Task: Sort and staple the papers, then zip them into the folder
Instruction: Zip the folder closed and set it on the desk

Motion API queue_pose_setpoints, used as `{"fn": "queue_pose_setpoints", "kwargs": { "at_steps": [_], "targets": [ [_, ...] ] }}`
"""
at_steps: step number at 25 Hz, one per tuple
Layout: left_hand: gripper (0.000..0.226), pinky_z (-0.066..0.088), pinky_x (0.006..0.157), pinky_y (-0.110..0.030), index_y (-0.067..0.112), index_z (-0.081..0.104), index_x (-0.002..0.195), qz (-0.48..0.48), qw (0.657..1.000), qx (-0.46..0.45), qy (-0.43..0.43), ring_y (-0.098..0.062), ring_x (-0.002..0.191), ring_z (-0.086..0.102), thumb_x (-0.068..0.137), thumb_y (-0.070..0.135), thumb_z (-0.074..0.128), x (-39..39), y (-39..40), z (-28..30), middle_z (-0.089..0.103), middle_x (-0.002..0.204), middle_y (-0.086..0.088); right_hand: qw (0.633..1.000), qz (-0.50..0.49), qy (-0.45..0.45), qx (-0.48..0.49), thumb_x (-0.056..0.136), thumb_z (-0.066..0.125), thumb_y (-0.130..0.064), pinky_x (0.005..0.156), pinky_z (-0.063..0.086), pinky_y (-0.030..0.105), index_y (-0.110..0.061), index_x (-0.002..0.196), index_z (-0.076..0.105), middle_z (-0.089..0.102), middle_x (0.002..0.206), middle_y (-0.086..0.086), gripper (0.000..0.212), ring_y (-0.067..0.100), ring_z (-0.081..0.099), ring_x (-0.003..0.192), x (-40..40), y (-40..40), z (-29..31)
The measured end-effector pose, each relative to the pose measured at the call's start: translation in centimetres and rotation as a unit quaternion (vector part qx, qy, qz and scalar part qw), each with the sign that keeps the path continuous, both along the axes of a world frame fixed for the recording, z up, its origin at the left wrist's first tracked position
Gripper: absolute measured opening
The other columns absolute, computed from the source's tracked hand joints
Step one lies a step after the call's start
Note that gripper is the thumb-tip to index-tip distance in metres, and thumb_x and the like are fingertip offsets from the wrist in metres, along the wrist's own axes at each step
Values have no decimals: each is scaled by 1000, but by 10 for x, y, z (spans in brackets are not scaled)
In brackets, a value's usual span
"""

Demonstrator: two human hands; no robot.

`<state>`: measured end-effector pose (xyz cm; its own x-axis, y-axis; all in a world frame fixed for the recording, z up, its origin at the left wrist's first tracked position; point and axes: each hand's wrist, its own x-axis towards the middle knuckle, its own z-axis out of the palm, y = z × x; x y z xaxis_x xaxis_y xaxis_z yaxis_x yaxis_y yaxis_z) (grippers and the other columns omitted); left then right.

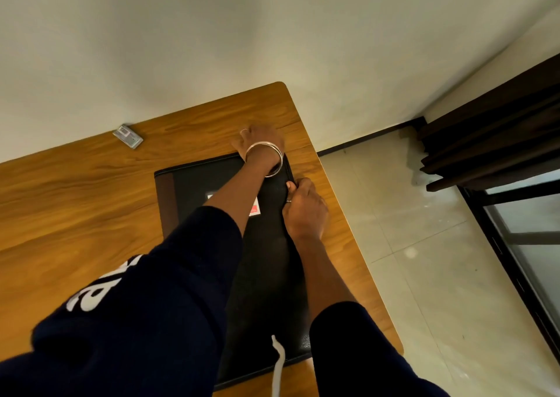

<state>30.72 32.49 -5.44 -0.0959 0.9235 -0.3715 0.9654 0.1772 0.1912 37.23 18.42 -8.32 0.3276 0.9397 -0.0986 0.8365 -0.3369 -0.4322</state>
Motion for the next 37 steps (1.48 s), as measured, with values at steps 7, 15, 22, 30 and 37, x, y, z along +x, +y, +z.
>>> {"fn": "queue_pose_setpoints", "kwargs": {
  "at_steps": [7, 15, 22, 30, 37],
  "targets": [
    [34, 32, 102, -51, 4, 61, 105, 143, 989, 7, -41, -38, 122, 38, 93, 28, 41, -68, 1, 0, 51, 124, -19, 1000, -7, -4, -7, 102, 33, -35, 75, 48, 36, -11, 109, 52, 63, 103, 7, 32, 24, 62, 85, -1, 0, 4],
    [40, 23, 107, -53, -1, 52, 124, 300, 953, 47, 11, -42, 129, 32, 96, 24, 39, -169, -36, -5, 39, 137, -23, 1000, -14, -5, -16, 102, 30, -38, 74, 48, 39, -10, 109, 50, 61, 106, 10, 35, 27, 61, 85, -2, 1, 1],
    [37, 37, 99, -41, -6, 55, 117, 397, 913, 67, -64, -39, 118, 47, 97, 21, 39, -207, -58, -13, 46, 131, -26, 999, -8, -33, -12, 102, 30, -39, 75, 50, 40, -10, 110, 50, 61, 108, 9, 36, 26, 62, 84, -4, 1, -2],
    [32, 33, 97, -34, -7, 57, 110, 401, 880, 158, -199, -35, 110, 48, 94, 20, 50, -195, -140, -13, 41, 127, -24, 996, -16, 87, -13, 99, 40, -42, 79, 50, 37, -16, 125, 45, 60, 121, 5, 37, 25, 61, 102, 7, 4, -4],
    [49, 39, 89, -47, 4, 46, 117, 381, 912, 69, -133, -43, 105, 49, 92, 46, 45, -148, -230, -1, 47, 118, -25, 989, -34, 142, -38, 92, 52, -48, 89, 41, 31, -7, 120, 51, 50, 123, 13, 50, 27, 50, 111, 15, -40, 12]
  ]
}}
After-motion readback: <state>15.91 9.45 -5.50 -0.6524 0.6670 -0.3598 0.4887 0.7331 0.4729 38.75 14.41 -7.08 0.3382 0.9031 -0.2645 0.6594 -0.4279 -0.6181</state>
